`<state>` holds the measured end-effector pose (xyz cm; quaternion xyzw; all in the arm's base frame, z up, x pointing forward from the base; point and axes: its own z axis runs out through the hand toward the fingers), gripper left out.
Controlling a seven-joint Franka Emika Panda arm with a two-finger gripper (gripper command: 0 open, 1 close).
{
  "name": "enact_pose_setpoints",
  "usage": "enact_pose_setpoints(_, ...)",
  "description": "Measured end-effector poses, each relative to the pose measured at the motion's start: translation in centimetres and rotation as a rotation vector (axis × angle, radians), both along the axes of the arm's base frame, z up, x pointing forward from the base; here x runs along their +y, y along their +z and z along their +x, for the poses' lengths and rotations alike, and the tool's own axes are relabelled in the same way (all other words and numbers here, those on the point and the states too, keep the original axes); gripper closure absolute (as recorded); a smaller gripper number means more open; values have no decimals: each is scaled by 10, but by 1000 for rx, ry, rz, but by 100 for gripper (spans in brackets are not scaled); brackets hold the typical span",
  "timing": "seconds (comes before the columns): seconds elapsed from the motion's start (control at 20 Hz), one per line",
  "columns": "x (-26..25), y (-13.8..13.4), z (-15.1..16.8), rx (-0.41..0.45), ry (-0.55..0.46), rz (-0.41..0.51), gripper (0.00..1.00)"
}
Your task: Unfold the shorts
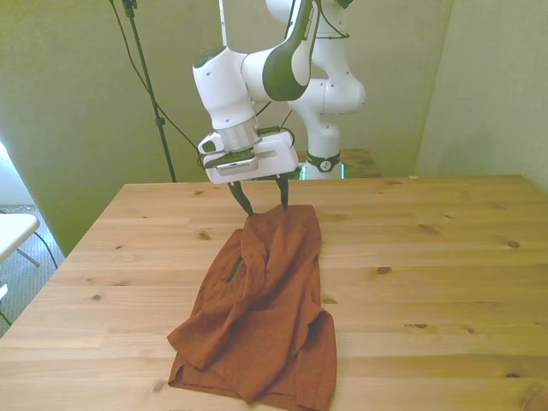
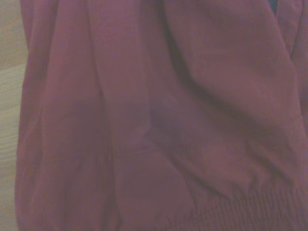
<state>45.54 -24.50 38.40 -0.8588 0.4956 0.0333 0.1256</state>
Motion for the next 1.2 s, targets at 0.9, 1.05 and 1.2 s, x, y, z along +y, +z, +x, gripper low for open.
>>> enact_pose_setpoints(0.9,-22,-26,3,-22,91,249,100)
enact_pose_setpoints(1.05,-19,-32,4,-13,117,281,100)
enact_pose_setpoints(1.2,-21,-31,6,-14,123,289,100)
